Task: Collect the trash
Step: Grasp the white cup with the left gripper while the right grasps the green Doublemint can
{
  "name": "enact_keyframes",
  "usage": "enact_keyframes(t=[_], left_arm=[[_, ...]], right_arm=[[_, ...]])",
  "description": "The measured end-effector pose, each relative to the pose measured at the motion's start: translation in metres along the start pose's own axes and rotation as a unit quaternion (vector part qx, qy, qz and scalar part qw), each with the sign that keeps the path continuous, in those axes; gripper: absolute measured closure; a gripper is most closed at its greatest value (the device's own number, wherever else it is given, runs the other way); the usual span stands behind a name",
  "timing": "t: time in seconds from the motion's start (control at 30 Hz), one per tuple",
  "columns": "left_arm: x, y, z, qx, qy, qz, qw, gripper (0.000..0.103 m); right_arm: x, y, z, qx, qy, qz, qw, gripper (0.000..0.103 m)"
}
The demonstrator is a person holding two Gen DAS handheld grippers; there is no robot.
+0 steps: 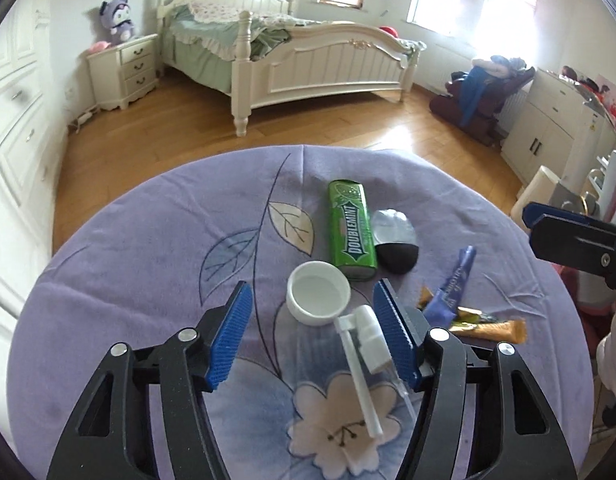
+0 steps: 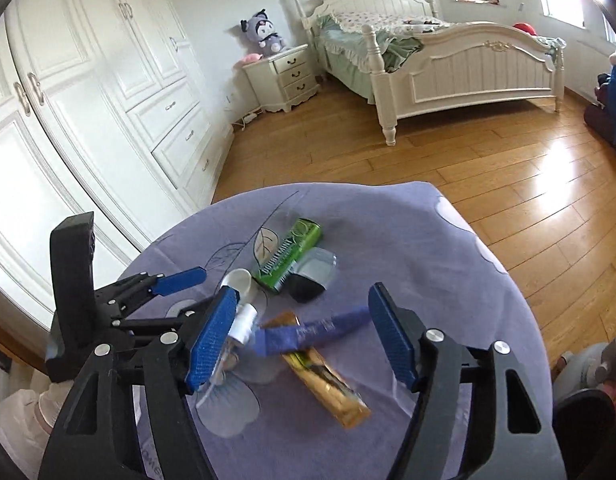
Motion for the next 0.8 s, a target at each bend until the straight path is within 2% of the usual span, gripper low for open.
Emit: enact_keyframes(t=[0.07, 0.2, 0.27, 0.33, 0.37, 0.4, 0.43, 0.5, 0.57, 0.7, 0.73, 0.77, 0.8], left_arm=[[0.011, 0.002, -0.003, 0.007, -0.007, -0.012, 0.9999, 0.052], [0.015, 0.005, -0.001, 0.009, -0.027, -0.018, 0.9994, 0.052], [0.016, 0.004, 0.002, 0.016, -0.038, -0.018, 0.999, 0.052], [0.014, 0.003, 0.002, 0.028, -0.029, -0.011, 0.9991, 0.052], [0.014, 0.003, 0.001, 0.029, -0.025, -0.008, 0.9992, 0.052], [0.014, 0.002, 0.0, 0.029, -0.021, -0.007, 0.9993, 0.052], [0.016, 0.002, -0.003, 0.025, -0.017, -0.008, 0.9995, 0.052], [0.019, -0.001, -0.009, 0.014, -0.02, -0.016, 0.9996, 0.052], [0.02, 0.001, -0.012, 0.009, -0.023, -0.013, 0.9996, 0.052], [0.023, -0.001, -0.008, 0.021, -0.018, -0.015, 0.9995, 0.053], [0.023, -0.002, -0.008, 0.028, -0.01, -0.015, 0.9994, 0.057], [0.024, -0.001, -0.008, 0.037, 0.006, -0.015, 0.9992, 0.066], [0.025, 0.0, -0.009, 0.04, 0.011, -0.016, 0.999, 0.066]], right_arm=[[0.024, 0.013, -0.006, -0.003, -0.001, -0.014, 1.0, 0.038], [0.069, 0.028, -0.011, -0.015, -0.017, -0.049, 0.999, 0.038], [0.09, 0.026, -0.009, -0.019, -0.032, -0.076, 0.996, 0.038], [0.113, 0.02, -0.009, -0.029, -0.046, -0.113, 0.992, 0.038], [0.119, 0.019, -0.011, -0.044, -0.055, -0.12, 0.99, 0.04], [0.127, 0.014, -0.012, -0.054, -0.062, -0.139, 0.987, 0.047], [0.132, 0.013, -0.015, -0.073, -0.075, -0.14, 0.985, 0.05], [0.129, 0.01, -0.019, -0.096, -0.095, -0.144, 0.98, 0.066], [0.125, 0.01, -0.021, -0.086, -0.076, -0.145, 0.983, 0.072], [0.098, 0.016, -0.015, -0.053, -0.048, -0.097, 0.993, 0.072], [0.089, 0.017, -0.014, -0.044, -0.044, -0.082, 0.995, 0.072], [0.081, 0.017, -0.014, -0.037, -0.037, -0.067, 0.996, 0.072], [0.071, 0.018, -0.015, -0.029, -0.026, -0.05, 0.998, 0.072]])
Point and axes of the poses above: each gripper's, at about its wrist camera, not at the fingertips, and x roughly the way its jaws point, z to its right, y to its top, the point moved 9 cm from there along x, roughly the way its jaws point, and after that the axes turned 4 degrees about y, right-handed, at the moved point
